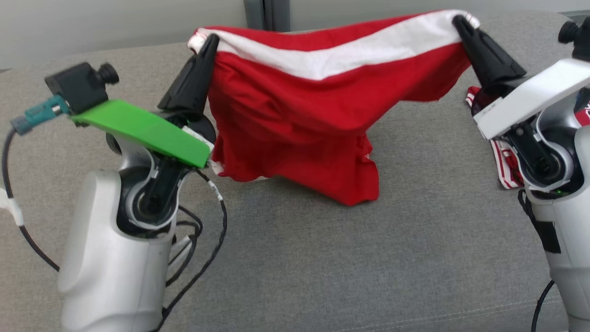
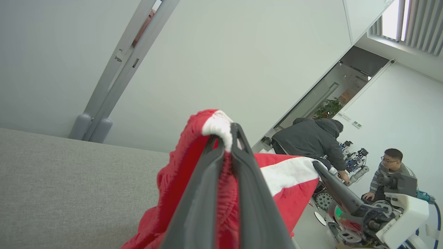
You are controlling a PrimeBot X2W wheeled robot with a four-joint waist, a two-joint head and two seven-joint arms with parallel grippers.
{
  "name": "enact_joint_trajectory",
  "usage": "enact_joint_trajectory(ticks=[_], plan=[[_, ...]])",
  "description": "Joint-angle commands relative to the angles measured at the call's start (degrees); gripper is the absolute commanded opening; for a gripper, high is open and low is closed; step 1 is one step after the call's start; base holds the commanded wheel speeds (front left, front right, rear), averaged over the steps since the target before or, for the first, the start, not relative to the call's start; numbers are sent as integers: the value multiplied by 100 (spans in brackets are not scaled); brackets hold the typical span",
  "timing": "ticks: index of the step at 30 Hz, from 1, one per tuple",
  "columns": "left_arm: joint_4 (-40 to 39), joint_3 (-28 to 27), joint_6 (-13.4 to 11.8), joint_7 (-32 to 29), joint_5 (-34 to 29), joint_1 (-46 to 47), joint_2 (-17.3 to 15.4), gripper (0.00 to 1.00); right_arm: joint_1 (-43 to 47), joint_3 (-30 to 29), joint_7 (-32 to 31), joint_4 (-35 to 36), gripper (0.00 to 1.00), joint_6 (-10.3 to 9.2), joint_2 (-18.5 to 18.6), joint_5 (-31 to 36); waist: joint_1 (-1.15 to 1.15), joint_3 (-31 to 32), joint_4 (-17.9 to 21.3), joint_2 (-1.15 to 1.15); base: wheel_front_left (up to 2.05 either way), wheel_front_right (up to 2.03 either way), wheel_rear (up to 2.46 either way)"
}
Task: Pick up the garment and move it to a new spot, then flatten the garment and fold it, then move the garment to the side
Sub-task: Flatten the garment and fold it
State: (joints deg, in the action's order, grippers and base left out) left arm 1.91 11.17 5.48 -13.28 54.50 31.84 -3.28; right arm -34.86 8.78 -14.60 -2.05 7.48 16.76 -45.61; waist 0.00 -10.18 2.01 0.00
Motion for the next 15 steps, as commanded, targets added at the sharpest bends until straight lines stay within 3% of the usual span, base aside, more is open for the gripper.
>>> enact_joint_trajectory(ticks=[1, 8, 12, 15], plan=[[-29, -79, -35, -65, 54, 277, -78, 0, -204, -48, -32, 86, 0, 2, -36, 114, 0, -54, 92, 0, 0, 0, 0], [113, -326, -173, -107, 51, 1260, -208, 0, -1233, -107, -226, -54, 0, 2, -320, 308, 0, -567, 335, 0, 0, 0, 0], [479, -468, -231, 60, -6, 1944, -190, 0, -2052, -150, -143, -646, 0, 2, -536, 468, 0, -1200, 434, 0, 0, 0, 0], [905, -699, -119, 537, -42, 2502, -202, 0, -2758, -175, 343, -1318, 0, 2, -718, 794, 0, -1638, 540, 0, 0, 0, 0]])
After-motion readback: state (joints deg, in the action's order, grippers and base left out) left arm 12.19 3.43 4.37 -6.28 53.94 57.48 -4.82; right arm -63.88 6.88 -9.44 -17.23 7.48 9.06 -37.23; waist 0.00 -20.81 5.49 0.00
